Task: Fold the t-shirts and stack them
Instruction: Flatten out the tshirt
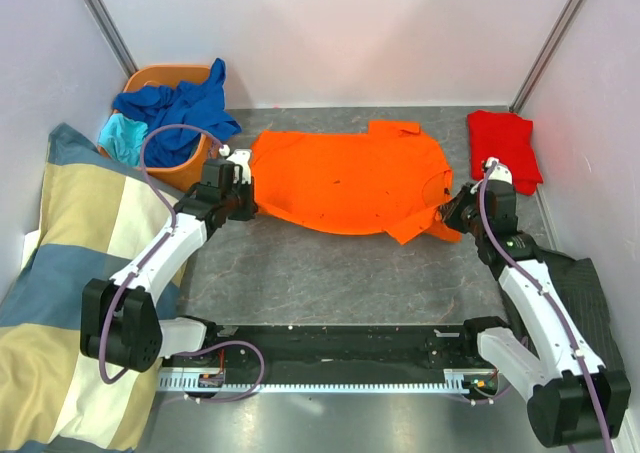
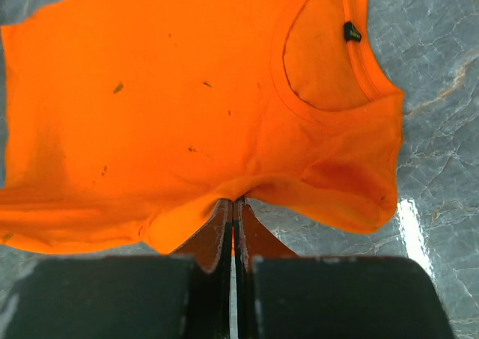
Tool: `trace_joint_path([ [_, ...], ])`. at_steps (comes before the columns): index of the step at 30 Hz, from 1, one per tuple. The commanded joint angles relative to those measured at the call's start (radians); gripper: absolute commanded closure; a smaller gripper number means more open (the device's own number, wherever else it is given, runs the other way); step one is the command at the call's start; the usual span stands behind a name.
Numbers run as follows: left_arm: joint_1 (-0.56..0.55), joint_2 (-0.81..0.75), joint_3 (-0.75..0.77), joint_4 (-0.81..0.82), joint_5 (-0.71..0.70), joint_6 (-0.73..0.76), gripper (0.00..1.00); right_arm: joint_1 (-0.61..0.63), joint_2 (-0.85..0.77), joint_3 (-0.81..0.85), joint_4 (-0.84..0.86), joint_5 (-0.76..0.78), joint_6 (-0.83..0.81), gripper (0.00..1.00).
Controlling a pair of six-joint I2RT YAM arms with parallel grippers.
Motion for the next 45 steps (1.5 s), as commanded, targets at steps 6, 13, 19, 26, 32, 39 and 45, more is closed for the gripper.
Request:
trace_joint_path([
  [6, -0.035, -0.002, 0.027, -0.020, -0.004, -0.052, 0.98, 0.005, -0.004, 0.063, -0.019, 0.048, -0.020, 1.00],
  [13, -0.038, -0.045, 0.001, -0.086, 0.003, -0.058, 0.98, 0.005, 0.024, 0.065, -0.074, 0.003, -0.011, 1.00],
  [19, -0.038, -0.091, 0.004, -0.178, -0.005, -0.035, 0.98, 0.006, 0.034, 0.088, -0.185, -0.007, -0.001, 1.00],
  [26, -0.038, -0.107, 0.006, -0.230, 0.042, -0.011, 0.98, 0.057, 0.016, 0.007, -0.287, 0.018, 0.082, 1.00],
  [32, -0.038, -0.061, -0.008, -0.234, 0.073, -0.004, 0.98, 0.124, -0.021, -0.142, -0.277, 0.074, 0.174, 1.00],
  [39, -0.038, 0.008, -0.002, -0.244, 0.101, -0.011, 0.98, 0.201, 0.002, -0.181, -0.304, 0.145, 0.216, 1.00],
  [45, -0.038, 0.010, 0.009, -0.256, 0.069, -0.015, 0.95, 0.245, 0.018, -0.168, -0.337, 0.200, 0.236, 0.48],
])
